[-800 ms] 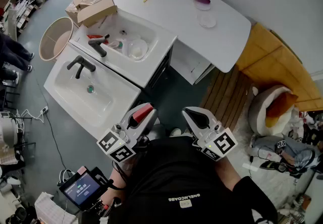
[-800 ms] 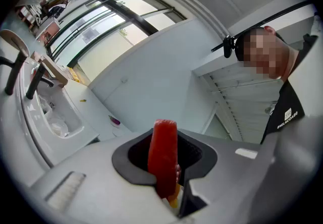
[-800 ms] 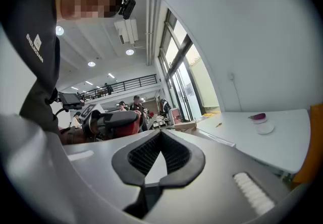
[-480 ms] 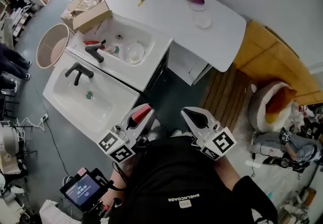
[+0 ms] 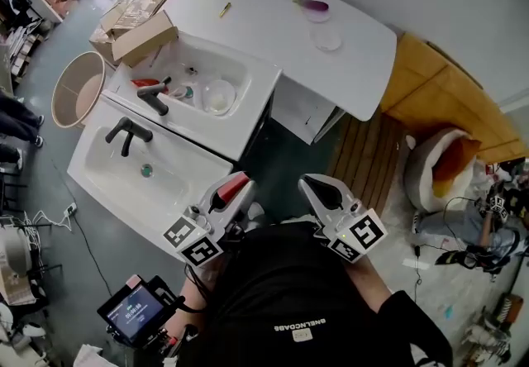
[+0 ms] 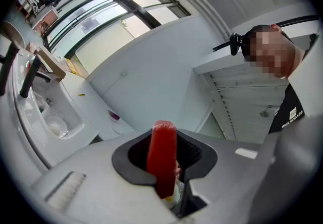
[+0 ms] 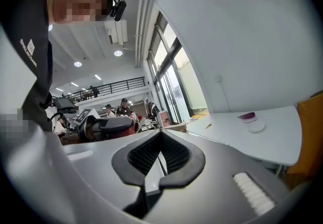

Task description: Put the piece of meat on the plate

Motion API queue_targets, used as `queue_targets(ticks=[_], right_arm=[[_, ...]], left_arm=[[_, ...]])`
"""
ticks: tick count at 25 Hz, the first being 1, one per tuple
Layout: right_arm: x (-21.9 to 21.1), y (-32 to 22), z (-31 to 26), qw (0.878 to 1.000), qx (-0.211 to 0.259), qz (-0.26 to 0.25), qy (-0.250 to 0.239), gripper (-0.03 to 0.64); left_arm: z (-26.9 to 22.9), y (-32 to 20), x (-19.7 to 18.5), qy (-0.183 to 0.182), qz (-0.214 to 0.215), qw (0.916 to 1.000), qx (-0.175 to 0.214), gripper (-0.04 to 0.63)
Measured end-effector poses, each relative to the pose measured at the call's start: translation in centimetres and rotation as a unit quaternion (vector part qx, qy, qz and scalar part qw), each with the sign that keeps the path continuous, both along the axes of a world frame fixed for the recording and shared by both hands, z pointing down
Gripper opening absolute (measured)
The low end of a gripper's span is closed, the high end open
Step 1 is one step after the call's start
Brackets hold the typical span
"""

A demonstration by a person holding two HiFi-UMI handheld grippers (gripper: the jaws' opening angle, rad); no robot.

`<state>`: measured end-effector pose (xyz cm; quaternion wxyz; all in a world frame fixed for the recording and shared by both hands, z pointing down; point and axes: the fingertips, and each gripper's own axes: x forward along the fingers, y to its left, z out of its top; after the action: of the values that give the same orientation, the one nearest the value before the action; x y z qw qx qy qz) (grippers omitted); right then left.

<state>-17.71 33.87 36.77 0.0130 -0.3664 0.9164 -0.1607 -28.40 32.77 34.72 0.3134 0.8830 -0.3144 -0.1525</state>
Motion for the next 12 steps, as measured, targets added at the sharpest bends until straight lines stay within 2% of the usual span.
queue_targets(ticks=[8, 12], right_arm=[[-0.6, -1.7, 0.7, 0.999, -0.012, 0.042, -0.004, 0.006], [-0.4, -2.6, 0.8, 0.998, -0.017, 0.052, -0.012, 0.006]], left_arm=[[0.6, -0.9, -0.9, 0.002, 0.035, 0.9994, -0.003, 0.109], [0.4, -1.8, -1.3, 0.001, 0.035, 0.9994, 0.001, 0.109]])
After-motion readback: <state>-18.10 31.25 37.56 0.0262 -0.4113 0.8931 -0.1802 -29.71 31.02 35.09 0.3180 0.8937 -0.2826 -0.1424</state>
